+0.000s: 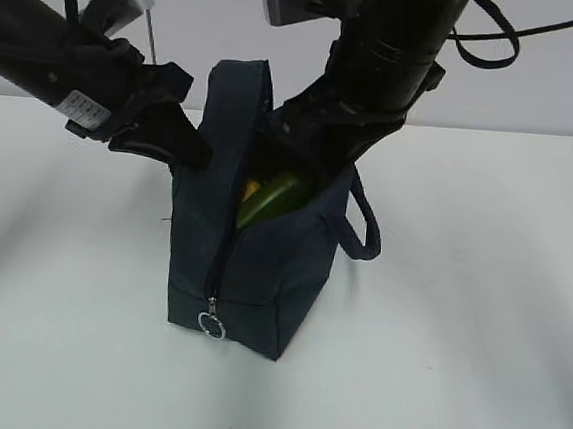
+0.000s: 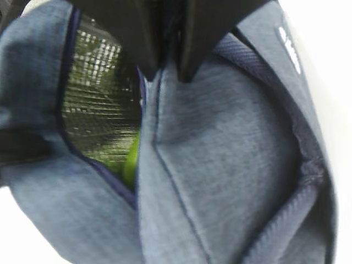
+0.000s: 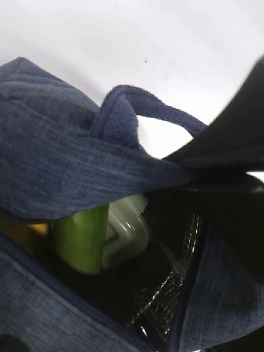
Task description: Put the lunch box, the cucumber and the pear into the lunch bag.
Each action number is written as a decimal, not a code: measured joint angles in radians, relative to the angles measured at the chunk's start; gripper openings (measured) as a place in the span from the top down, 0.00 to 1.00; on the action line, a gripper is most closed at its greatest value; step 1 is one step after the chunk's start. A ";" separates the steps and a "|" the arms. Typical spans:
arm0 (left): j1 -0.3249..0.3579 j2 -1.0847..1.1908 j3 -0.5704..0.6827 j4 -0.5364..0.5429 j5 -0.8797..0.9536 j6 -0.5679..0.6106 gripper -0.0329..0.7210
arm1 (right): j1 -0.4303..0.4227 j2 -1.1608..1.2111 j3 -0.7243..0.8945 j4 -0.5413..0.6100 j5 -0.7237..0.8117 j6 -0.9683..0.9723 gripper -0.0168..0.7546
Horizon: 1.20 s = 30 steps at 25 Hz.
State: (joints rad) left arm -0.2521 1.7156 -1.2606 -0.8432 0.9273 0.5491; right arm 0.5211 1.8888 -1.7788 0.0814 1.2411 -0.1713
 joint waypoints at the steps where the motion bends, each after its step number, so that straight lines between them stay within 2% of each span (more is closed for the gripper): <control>1: 0.000 0.001 0.000 0.000 0.000 0.000 0.94 | 0.000 -0.007 0.010 0.002 0.000 -0.002 0.97; 7: 0.000 0.002 0.000 -0.001 0.001 0.000 0.94 | 0.000 -0.015 0.036 0.008 -0.004 -0.010 0.97; 10: 0.000 0.003 0.000 -0.001 0.001 0.000 0.94 | 0.000 -0.015 0.038 0.013 -0.007 -0.016 0.93; 13: 0.000 0.005 0.000 0.001 0.001 0.000 0.94 | 0.000 -0.015 0.038 0.017 -0.015 -0.016 0.81; 17: 0.000 0.005 0.000 0.003 -0.001 0.000 0.94 | 0.000 -0.019 0.038 0.021 -0.028 -0.020 0.48; 20: 0.000 0.005 0.000 0.003 -0.005 0.000 0.94 | 0.000 -0.019 0.038 0.022 -0.046 -0.027 0.31; 23: 0.000 0.005 0.000 0.005 -0.006 0.000 0.94 | 0.000 -0.019 0.031 0.024 -0.060 -0.031 0.24; 30: 0.000 0.005 0.000 0.007 -0.013 0.000 0.94 | -0.005 -0.043 0.019 0.002 -0.069 -0.031 0.22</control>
State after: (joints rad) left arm -0.2522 1.7204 -1.2606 -0.8359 0.9142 0.5491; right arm 0.5161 1.8457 -1.7602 0.0835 1.1720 -0.2027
